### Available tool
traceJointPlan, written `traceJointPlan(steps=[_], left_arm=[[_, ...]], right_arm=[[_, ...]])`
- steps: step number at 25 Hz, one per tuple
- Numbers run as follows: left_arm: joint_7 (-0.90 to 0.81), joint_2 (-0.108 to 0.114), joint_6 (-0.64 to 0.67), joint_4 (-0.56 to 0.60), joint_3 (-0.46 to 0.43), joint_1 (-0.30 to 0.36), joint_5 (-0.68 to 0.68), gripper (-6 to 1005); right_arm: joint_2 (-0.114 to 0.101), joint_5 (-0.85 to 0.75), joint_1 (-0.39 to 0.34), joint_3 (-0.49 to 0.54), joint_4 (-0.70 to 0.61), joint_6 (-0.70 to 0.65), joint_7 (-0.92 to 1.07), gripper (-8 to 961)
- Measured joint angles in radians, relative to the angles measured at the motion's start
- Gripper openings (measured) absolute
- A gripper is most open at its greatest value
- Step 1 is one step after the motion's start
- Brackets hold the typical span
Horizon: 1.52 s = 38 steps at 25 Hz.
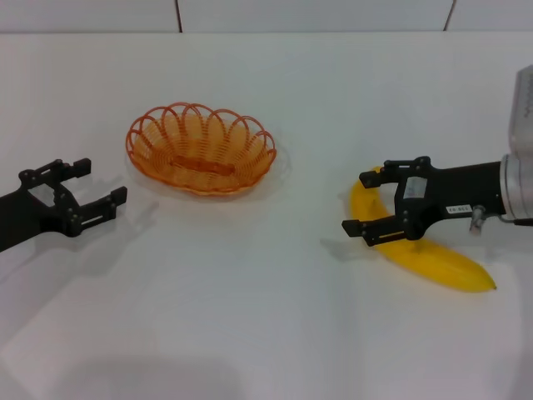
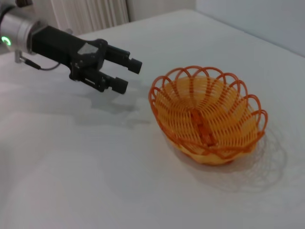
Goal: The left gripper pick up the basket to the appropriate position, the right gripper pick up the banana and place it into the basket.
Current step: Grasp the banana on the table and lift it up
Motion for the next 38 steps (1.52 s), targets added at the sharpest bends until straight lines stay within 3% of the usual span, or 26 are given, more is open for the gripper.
traceJointPlan(steps=[6, 11, 20, 38], left_arm=[[0.000, 0.001, -0.006, 0.000, 0.000, 0.000, -0.006, 770], [-0.002, 0.001, -0.014, -0.002, 0.001, -0.002, -0.006, 770], [0.005, 0.000, -0.020, -0.011, 0.004, -0.008, -0.005, 770], [0.005, 0.001, -0.021, -0.011, 0.000, -0.015, -0.005, 770]], right_arm=[[0.000, -0.070, -0.079, -0.135, -0.219, 0.053, 0.176, 848], [0.000, -0.178, -0.091, -0.210, -0.313, 0.055, 0.318, 847], [0.001, -0.316, -0.079, -0.279, -0.356, 0.056, 0.464, 846], [0.001, -0.376, -0.071, -0.289, -0.361, 0.059, 0.515, 843]])
